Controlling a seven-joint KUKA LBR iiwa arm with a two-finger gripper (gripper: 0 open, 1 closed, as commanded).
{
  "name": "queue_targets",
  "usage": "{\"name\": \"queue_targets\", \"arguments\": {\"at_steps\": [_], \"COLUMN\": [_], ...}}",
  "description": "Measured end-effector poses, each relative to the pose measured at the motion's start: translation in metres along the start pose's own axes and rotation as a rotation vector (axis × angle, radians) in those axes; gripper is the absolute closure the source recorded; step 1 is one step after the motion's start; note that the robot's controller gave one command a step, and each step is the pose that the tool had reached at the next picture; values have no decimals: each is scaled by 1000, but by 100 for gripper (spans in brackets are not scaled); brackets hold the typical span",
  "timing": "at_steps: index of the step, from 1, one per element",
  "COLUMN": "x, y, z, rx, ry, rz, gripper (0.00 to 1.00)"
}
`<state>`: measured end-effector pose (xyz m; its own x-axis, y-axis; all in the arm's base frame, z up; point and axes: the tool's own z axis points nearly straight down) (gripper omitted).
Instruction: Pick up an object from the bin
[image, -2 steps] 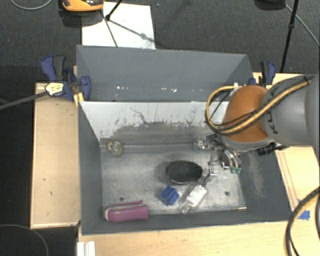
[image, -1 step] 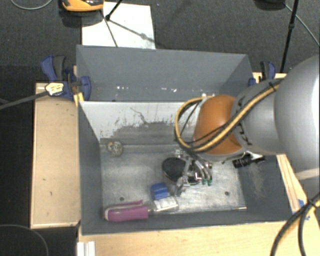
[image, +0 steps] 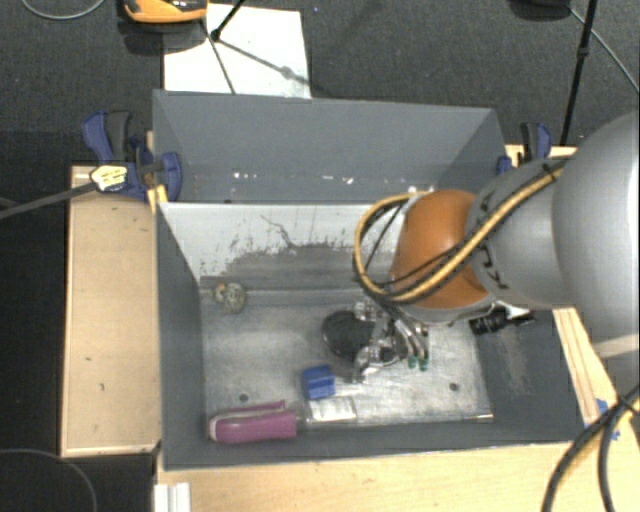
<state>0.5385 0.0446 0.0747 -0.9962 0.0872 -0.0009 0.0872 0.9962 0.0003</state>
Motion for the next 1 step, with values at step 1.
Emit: {"name": "queue_targets", "arguments": {"at_steps": [1], "x": [-6], "y": [3], "z": [-137], "rx": [0], "ry": [-9], "rz": [-106], "gripper": [100]}}
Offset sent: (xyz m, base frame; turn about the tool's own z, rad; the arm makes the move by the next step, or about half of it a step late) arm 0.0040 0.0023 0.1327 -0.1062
